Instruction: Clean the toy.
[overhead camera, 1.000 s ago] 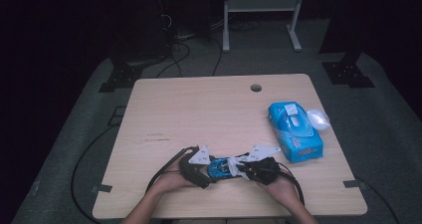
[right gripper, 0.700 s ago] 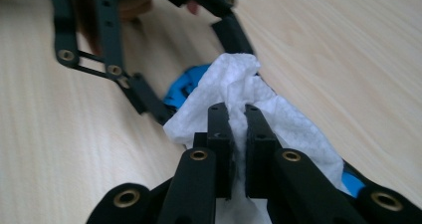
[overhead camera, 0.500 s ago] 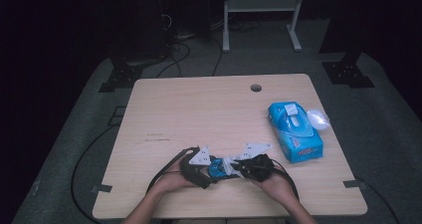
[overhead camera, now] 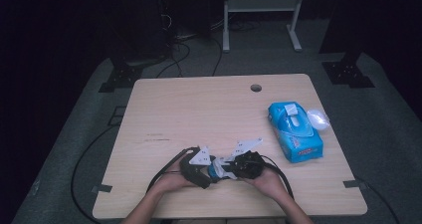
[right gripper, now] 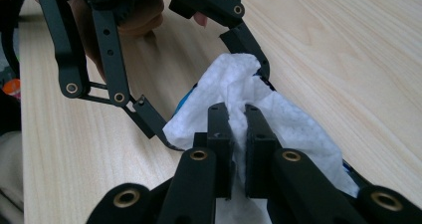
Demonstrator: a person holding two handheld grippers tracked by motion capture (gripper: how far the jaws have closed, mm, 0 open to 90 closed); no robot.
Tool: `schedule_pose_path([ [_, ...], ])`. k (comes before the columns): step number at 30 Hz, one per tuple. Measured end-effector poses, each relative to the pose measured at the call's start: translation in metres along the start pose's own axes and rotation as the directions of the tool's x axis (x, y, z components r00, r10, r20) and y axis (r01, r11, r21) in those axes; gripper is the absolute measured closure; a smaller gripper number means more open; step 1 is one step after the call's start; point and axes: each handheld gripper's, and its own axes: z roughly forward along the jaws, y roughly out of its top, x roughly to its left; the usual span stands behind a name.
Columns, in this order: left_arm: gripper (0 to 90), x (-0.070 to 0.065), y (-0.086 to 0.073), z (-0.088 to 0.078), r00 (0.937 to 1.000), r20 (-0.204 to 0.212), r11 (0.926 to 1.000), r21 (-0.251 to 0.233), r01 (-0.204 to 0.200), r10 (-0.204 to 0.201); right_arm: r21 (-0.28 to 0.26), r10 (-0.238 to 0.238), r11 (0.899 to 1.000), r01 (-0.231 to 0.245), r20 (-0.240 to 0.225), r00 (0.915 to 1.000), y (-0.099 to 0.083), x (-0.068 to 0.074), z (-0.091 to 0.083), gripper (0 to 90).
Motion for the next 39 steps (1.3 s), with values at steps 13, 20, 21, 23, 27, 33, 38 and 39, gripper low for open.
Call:
schedule_pose_path([
  [13,25.0,0.000,0.000,-0.001,1.0000,0.001,1.0000,0.001,-0.009,0.009,0.095,-0.091,0.991,0.095,-0.046,0.9948,0.025,0.013,0.030,84.2],
  [20,25.0,0.000,0.000,0.000,0.9999,0.000,0.9999,0.001,-0.010,0.010,0.098,-0.068,0.993,0.068,-0.002,0.9977,0.019,0.000,0.009,84.3],
  [21,25.0,0.000,0.000,0.000,1.0000,0.000,1.0000,0.001,-0.009,0.009,0.101,-0.074,0.992,0.074,0.000,0.9973,0.019,0.002,0.010,84.3],
  [23,25.0,0.000,0.000,0.000,1.0000,-0.001,1.0000,0.000,-0.006,0.006,0.106,-0.089,0.990,0.089,-0.008,0.9960,0.022,0.005,0.016,84.3],
  [27,25.0,0.000,0.000,0.000,1.0000,0.006,1.0000,-0.008,0.002,-0.002,0.111,-0.123,0.986,0.126,-0.032,0.9919,0.029,0.016,0.034,84.3],
  [33,25.0,0.001,-0.001,0.000,1.0000,0.007,1.0000,-0.008,-0.001,0.001,0.133,-0.150,0.979,0.152,-0.025,0.9884,0.032,0.015,0.032,84.3],
  [38,25.0,0.001,-0.001,0.000,1.0000,0.005,1.0000,-0.004,-0.008,0.008,0.103,-0.077,0.992,0.075,0.014,0.9969,0.022,-0.003,0.006,84.3],
  [39,25.0,0.001,-0.001,0.000,1.0000,0.006,1.0000,-0.007,-0.003,0.003,0.093,-0.062,0.994,0.061,0.011,0.9980,0.021,-0.006,0.003,84.3],
])
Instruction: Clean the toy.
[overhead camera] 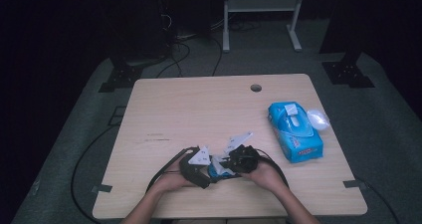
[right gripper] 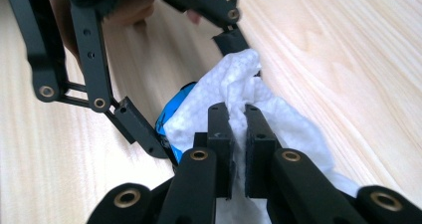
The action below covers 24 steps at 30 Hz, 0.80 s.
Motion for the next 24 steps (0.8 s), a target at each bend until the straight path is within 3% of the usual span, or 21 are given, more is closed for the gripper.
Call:
schedule_pose_path([
  [3,25.0,0.001,0.000,0.000,1.0000,0.003,1.0000,0.004,-0.006,0.006,0.009,-0.018,1.000,0.018,0.011,0.9998,0.001,0.003,0.001,84.3],
  [8,25.0,0.001,0.000,0.000,1.0000,0.005,1.0000,-0.001,-0.001,0.001,0.011,-0.037,0.999,0.038,-0.024,0.9990,0.007,0.014,0.019,84.3],
  [12,25.0,0.001,-0.001,0.000,1.0000,0.004,1.0000,-0.006,-0.004,0.004,0.032,-0.082,0.996,0.083,-0.023,0.9963,0.011,0.021,0.024,84.3],
  [17,25.0,0.001,-0.002,-0.001,1.0000,0.004,1.0000,-0.003,-0.006,0.006,0.027,-0.047,0.999,0.047,0.004,0.9989,0.001,0.011,0.004,84.3],
  [19,24.9,0.000,-0.002,0.000,1.0000,0.004,0.9999,-0.011,0.003,-0.003,0.005,-0.002,1.000,0.002,-0.003,1.0000,-0.006,0.006,-0.005,84.3],
  [24,24.9,0.000,-0.001,0.000,1.0000,-0.001,1.0000,-0.003,-0.001,0.001,0.015,-0.019,1.000,0.018,0.015,0.9997,-0.007,0.010,-0.004,84.3],
])
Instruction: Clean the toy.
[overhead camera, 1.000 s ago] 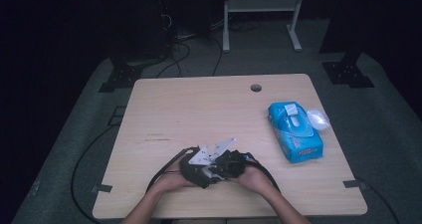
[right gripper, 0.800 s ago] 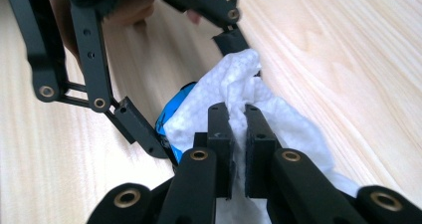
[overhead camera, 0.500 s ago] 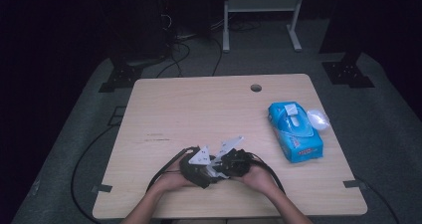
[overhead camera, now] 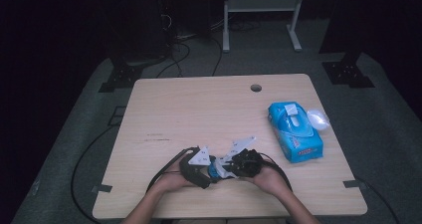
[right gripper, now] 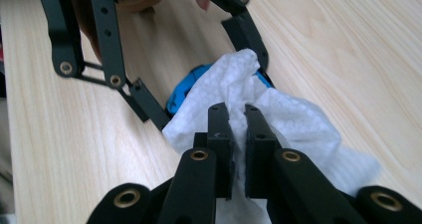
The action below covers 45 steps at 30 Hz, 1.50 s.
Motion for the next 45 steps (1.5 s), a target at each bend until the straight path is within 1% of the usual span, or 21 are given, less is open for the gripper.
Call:
schedule_pose_path([
  [4,24.9,-0.001,0.000,0.000,1.0000,-0.003,1.0000,-0.004,0.002,-0.002,0.002,-0.025,1.000,0.025,-0.018,0.9995,0.010,0.007,0.016,84.1],
  [6,24.9,0.000,-0.001,0.000,1.0000,-0.001,1.0000,-0.005,0.003,-0.003,0.012,-0.045,0.999,0.045,-0.017,0.9988,0.016,0.011,0.023,84.1],
  [8,24.9,0.000,-0.002,0.000,1.0000,-0.001,0.9999,-0.012,0.009,-0.009,0.018,-0.061,0.998,0.061,-0.017,0.9980,0.018,0.011,0.026,84.1],
  [10,24.9,0.000,-0.001,-0.001,1.0000,-0.002,0.9999,-0.011,0.008,-0.008,0.019,-0.060,0.998,0.060,-0.011,0.9981,0.016,0.008,0.021,84.1],
  [11,24.9,0.000,-0.001,-0.001,1.0000,-0.002,1.0000,-0.007,0.004,-0.004,0.018,-0.054,0.998,0.054,0.002,0.9985,0.014,0.005,0.017,84.1],
  [12,24.9,0.000,-0.001,-0.001,1.0000,-0.002,1.0000,-0.008,0.004,-0.004,0.013,-0.040,0.999,0.039,0.015,0.9991,0.011,0.002,0.011,84.2],
  [13,24.9,-0.001,-0.001,0.000,1.0000,-0.002,1.0000,-0.009,0.005,-0.005,-0.001,-0.018,1.000,0.018,0.011,0.9998,0.007,-0.003,0.005,84.2],
  [14,24.9,0.000,-0.001,0.000,1.0000,-0.002,0.9999,-0.008,0.006,-0.006,-0.017,0.021,1.000,-0.020,0.007,0.9998,0.003,-0.007,0.000,84.2],
  [16,24.9,0.000,-0.001,-0.001,1.0000,-0.002,0.9999,-0.009,0.007,-0.007,-0.012,0.025,1.000,-0.025,0.045,0.9987,-0.003,-0.011,-0.009,84.1],
  [17,24.9,0.000,-0.001,-0.001,1.0000,-0.002,1.0000,-0.008,0.006,-0.006,-0.010,0.029,1.000,-0.028,0.055,0.9981,-0.005,-0.013,-0.012,84.1],
  [20,24.9,0.000,-0.001,0.000,1.0000,-0.001,1.0000,-0.007,0.006,-0.006,-0.014,0.039,0.999,-0.038,0.059,0.9975,-0.009,-0.014,-0.014,84.1],
  [24,24.9,0.000,-0.001,0.000,1.0000,-0.001,1.0000,-0.007,0.004,-0.004,-0.013,0.017,1.000,-0.016,0.046,0.9988,-0.001,-0.010,-0.006,84.1],
  [28,24.9,-0.001,-0.001,0.000,1.0000,-0.002,1.0000,-0.007,0.003,-0.004,0.007,-0.016,1.000,0.016,0.025,0.9995,0.011,-0.005,0.011,84.1],
  [29,24.9,-0.001,-0.001,0.000,0.9999,-0.003,0.9998,-0.014,0.012,-0.012,-0.001,-0.018,1.000,0.018,0.017,0.9997,0.014,-0.004,0.016,84.1],
  [32,24.9,0.000,-0.002,0.000,0.9999,0.001,0.9999,-0.014,0.011,-0.011,-0.008,-0.016,1.000,0.016,-0.004,0.9999,0.019,-0.004,0.028,84.1],
  [34,24.9,-0.001,-0.002,0.000,0.9999,0.000,0.9998,-0.015,0.012,-0.012,-0.007,-0.017,1.000,0.017,-0.009,0.9998,0.019,-0.006,0.029,84.1],
  [36,24.9,-0.001,-0.001,0.001,0.9999,-0.001,0.9998,-0.015,0.013,-0.013,-0.012,-0.019,1.000,0.019,0.004,0.9998,0.017,-0.011,0.024,84.0],
  [38,24.9,-0.001,-0.001,0.001,0.9999,-0.003,0.9999,-0.013,0.010,-0.010,-0.016,0.012,1.000,-0.012,0.014,0.9998,0.013,-0.019,0.019,84.0],
  [40,24.8,-0.001,0.000,0.001,1.0000,-0.004,0.9999,-0.011,0.008,-0.009,-0.024,0.044,0.999,-0.044,0.008,0.9990,0.011,-0.025,0.017,84.1],
  [42,24.8,0.000,0.000,0.001,0.9999,-0.001,0.9999,-0.009,0.011,-0.011,-0.024,0.042,0.999,-0.041,0.019,0.9989,0.013,-0.022,0.020,84.1],
  [45,24.8,0.000,0.000,0.001,0.9999,0.003,0.9999,-0.009,0.013,-0.013,-0.030,0.033,0.999,-0.033,0.001,0.9994,0.018,-0.014,0.028,84.2],
])
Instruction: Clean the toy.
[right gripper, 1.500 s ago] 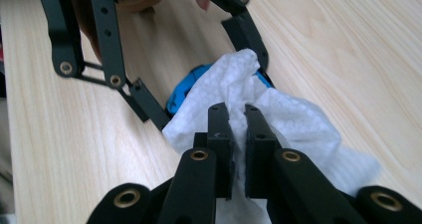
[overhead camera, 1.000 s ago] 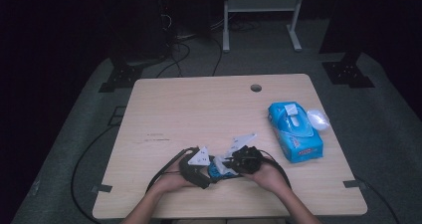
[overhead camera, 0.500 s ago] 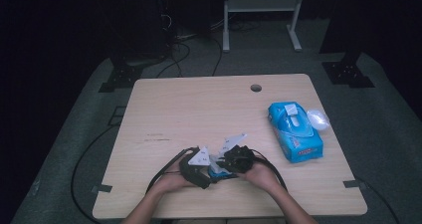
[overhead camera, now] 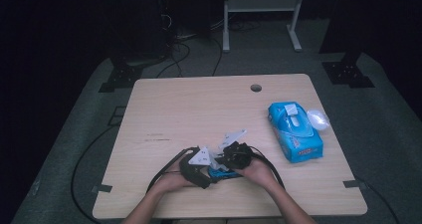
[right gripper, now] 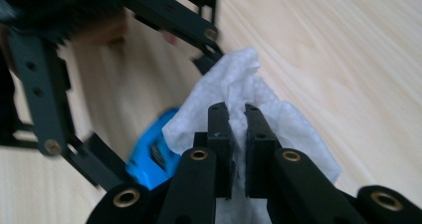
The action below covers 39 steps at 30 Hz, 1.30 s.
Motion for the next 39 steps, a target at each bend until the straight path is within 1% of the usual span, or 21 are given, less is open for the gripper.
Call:
schedule_pose_path([
  [2,24.8,0.000,0.000,0.000,1.0000,0.003,1.0000,-0.001,0.002,-0.002,0.002,-0.004,1.000,0.005,-0.008,1.0000,0.002,0.003,0.003,84.2],
  [4,24.8,0.000,0.000,0.000,1.0000,0.001,1.0000,-0.001,0.003,-0.003,0.009,-0.006,1.000,0.006,-0.010,0.9999,0.002,0.001,0.001,84.3],
  [7,24.8,0.000,0.000,0.000,1.0000,0.001,1.0000,-0.006,0.006,-0.006,0.021,-0.014,1.000,0.014,0.018,0.9997,-0.001,-0.005,-0.006,84.3],
  [8,24.7,0.000,0.000,0.001,1.0000,0.003,1.0000,-0.006,0.007,-0.007,0.021,-0.008,1.000,0.008,0.018,0.9998,-0.002,-0.006,-0.007,84.3],
  [10,24.7,0.000,0.000,0.001,0.9999,0.007,1.0000,-0.004,0.009,-0.009,0.030,-0.043,0.999,0.042,0.033,0.9985,-0.001,-0.003,-0.007,84.3],
  [13,24.6,0.001,0.000,0.001,0.9999,0.009,0.9999,-0.001,0.013,-0.013,0.039,-0.068,0.997,0.067,0.004,0.9977,0.004,0.007,0.000,84.2],
  [16,24.6,0.001,-0.001,0.000,0.9998,0.011,0.9999,-0.002,0.013,-0.013,0.045,-0.088,0.995,0.088,0.001,0.9961,0.007,0.012,0.006,84.1],
  [18,24.6,0.000,0.000,0.001,0.9999,0.005,0.9999,-0.003,0.013,-0.013,0.045,-0.081,0.996,0.081,-0.001,0.9967,0.007,0.010,0.005,84.2],
  [20,24.6,0.000,0.000,0.001,0.9999,0.006,0.9999,-0.002,0.012,-0.012,0.045,-0.076,0.996,0.075,0.015,0.9970,0.004,0.005,0.000,84.1],
  [22,24.6,0.001,0.000,0.000,1.0000,0.005,1.0000,0.002,0.006,-0.006,0.040,-0.057,0.998,0.056,0.034,0.9978,0.000,-0.003,-0.008,84.1],
  [24,24.6,0.001,0.000,0.001,1.0000,0.003,1.0000,0.003,-0.002,0.002,0.035,-0.007,0.999,0.006,0.038,0.9992,-0.004,-0.011,-0.015,84.1],
  [25,24.6,0.001,0.000,0.001,1.0000,0.002,1.0000,0.003,-0.002,0.002,0.031,0.006,0.999,-0.007,0.041,0.9992,-0.005,-0.014,-0.016,84.1],
  [26,24.6,0.001,0.000,0.001,1.0000,0.003,1.0000,0.004,-0.002,0.002,0.031,0.005,0.999,-0.007,0.044,0.9990,-0.006,-0.013,-0.016,84.2],
  [27,24.6,0.001,0.000,0.001,1.0000,0.005,1.0000,0.003,0.003,-0.003,0.038,-0.006,0.999,0.003,0.059,0.9983,-0.005,-0.011,-0.015,84.2],
  [28,24.6,0.001,0.000,0.001,1.0000,0.007,1.0000,0.001,0.006,-0.006,0.040,-0.028,0.999,0.025,0.069,0.9973,-0.003,-0.008,-0.014,84.3],
  [30,24.6,0.001,-0.001,0.001,0.9999,0.009,1.0000,-0.002,0.009,-0.009,0.047,-0.055,0.998,0.051,0.072,0.9959,-0.001,-0.004,-0.010,84.3],
  [31,24.6,0.001,-0.001,0.001,0.9999,0.008,1.0000,-0.002,0.008,-0.008,0.051,-0.054,0.997,0.050,0.071,0.9960,0.000,-0.003,-0.009,84.3],
  [33,24.7,0.001,-0.001,0.000,1.0000,0.005,1.0000,0.000,0.004,-0.004,0.052,-0.047,0.998,0.044,0.065,0.9967,-0.001,-0.007,-0.011,84.3],
  [35,24.6,0.001,-0.001,0.000,1.0000,0.007,1.0000,0.002,0.003,-0.004,0.047,-0.028,0.999,0.025,0.068,0.9973,-0.004,-0.012,-0.016,84.3],
  [37,24.6,0.001,-0.001,0.000,1.0000,0.008,1.0000,-0.002,0.005,-0.005,0.046,-0.005,0.999,0.000,0.095,0.9955,-0.009,-0.016,-0.022,84.3],
  [39,24.6,0.001,-0.001,0.001,1.0000,0.006,1.0000,-0.002,0.002,-0.002,0.038,0.029,0.999,-0.033,0.101,0.9945,-0.015,-0.022,-0.027,84.3],
])
